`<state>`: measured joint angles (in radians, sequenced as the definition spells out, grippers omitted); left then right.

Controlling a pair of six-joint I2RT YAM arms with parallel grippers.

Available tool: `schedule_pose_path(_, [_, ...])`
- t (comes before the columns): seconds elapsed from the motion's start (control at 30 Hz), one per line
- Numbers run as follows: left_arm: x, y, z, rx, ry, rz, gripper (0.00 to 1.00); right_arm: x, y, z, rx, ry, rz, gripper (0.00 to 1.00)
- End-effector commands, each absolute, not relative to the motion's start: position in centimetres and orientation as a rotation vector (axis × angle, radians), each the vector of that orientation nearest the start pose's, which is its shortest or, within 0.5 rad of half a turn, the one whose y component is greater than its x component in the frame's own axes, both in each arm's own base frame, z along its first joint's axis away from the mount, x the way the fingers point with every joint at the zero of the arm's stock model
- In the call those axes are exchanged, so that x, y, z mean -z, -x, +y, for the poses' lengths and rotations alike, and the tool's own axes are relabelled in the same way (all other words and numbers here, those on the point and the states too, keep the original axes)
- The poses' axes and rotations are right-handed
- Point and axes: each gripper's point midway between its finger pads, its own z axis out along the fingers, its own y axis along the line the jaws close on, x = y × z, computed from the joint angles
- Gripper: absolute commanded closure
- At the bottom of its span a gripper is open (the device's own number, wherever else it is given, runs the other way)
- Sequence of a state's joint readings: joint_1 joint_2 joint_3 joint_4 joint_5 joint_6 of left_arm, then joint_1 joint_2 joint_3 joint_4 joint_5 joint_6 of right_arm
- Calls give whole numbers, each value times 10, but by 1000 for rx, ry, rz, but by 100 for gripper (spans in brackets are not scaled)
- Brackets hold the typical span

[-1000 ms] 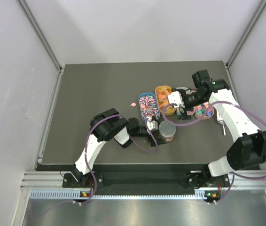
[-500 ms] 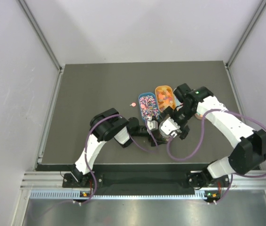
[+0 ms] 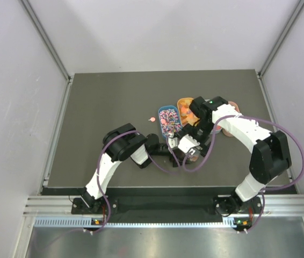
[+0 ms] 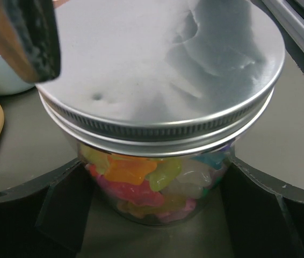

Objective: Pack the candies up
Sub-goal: Screw the bottle lid onto the packing bottle.

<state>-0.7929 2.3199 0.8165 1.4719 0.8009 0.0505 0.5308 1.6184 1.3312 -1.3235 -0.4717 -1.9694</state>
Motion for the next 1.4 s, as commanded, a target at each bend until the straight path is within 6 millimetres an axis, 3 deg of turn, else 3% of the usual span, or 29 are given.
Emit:
schedule_pose_path(0.0, [31,-259,-405,1097,-1256,1393,100,-127,-204,182,-685,2712,922,0])
schedule_pose_path(0.47, [32,-258,-404,1094,-1258,1393,100,-116,-204,182,-712,2741,990,0])
schedule_pose_path(0.67, [33,-258,-404,1088,-1259,1394,100,-115,-203,180,-728,2723,1086,9])
schedule_pose_path(0.93, [33,-259,-405,1086,-1256,1391,100,-113,-195,184,-796,2631,1326,22])
schedule_pose_path(1.13, [32,-259,-404,1084,-1254,1391,100,-114,-190,193,-843,2531,1498,25])
schedule_pose_path(1.37, [31,-260,-404,1078,-1244,1389,100,-113,-189,209,-942,2295,1870,27])
